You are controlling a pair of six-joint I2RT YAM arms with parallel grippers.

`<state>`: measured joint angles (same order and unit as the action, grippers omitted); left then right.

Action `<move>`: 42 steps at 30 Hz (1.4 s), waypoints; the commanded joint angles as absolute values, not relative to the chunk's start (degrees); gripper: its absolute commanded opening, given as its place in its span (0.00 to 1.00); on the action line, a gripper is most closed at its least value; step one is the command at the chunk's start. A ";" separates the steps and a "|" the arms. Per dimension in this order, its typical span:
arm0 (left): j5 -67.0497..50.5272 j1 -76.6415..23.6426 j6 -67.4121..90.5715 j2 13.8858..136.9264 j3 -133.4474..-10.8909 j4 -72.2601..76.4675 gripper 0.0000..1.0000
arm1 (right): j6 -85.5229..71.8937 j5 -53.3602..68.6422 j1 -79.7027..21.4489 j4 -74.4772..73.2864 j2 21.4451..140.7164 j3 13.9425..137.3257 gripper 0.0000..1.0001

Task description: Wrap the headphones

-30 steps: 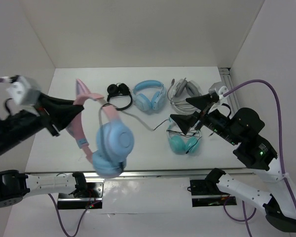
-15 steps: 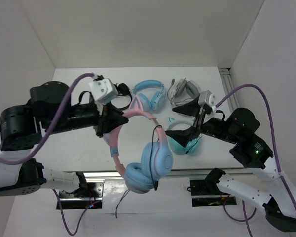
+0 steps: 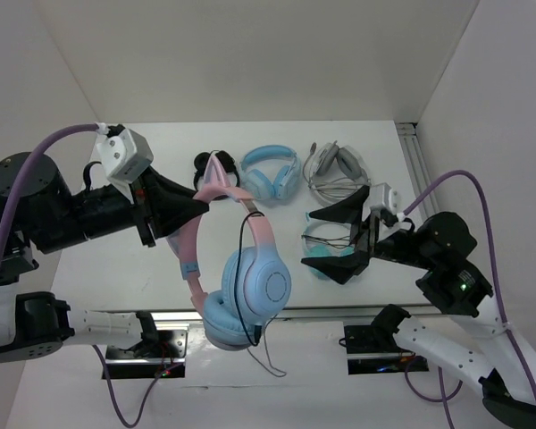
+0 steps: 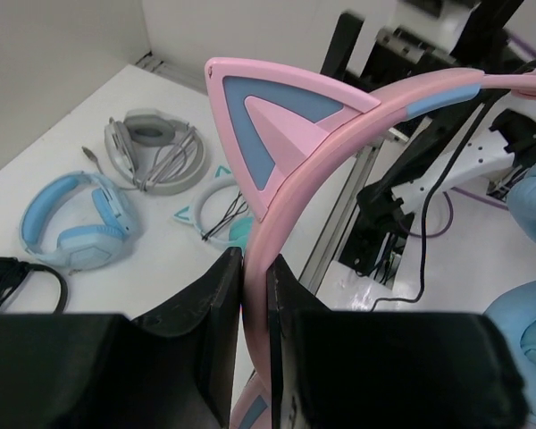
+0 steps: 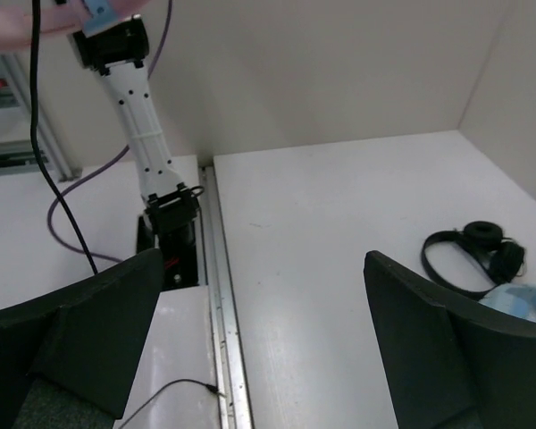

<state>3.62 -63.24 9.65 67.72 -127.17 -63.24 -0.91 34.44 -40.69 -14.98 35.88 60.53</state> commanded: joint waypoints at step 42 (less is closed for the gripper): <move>28.64 -63.37 17.14 62.49 -120.23 -39.20 0.00 | -14.94 38.70 -43.42 16.61 43.33 36.39 0.03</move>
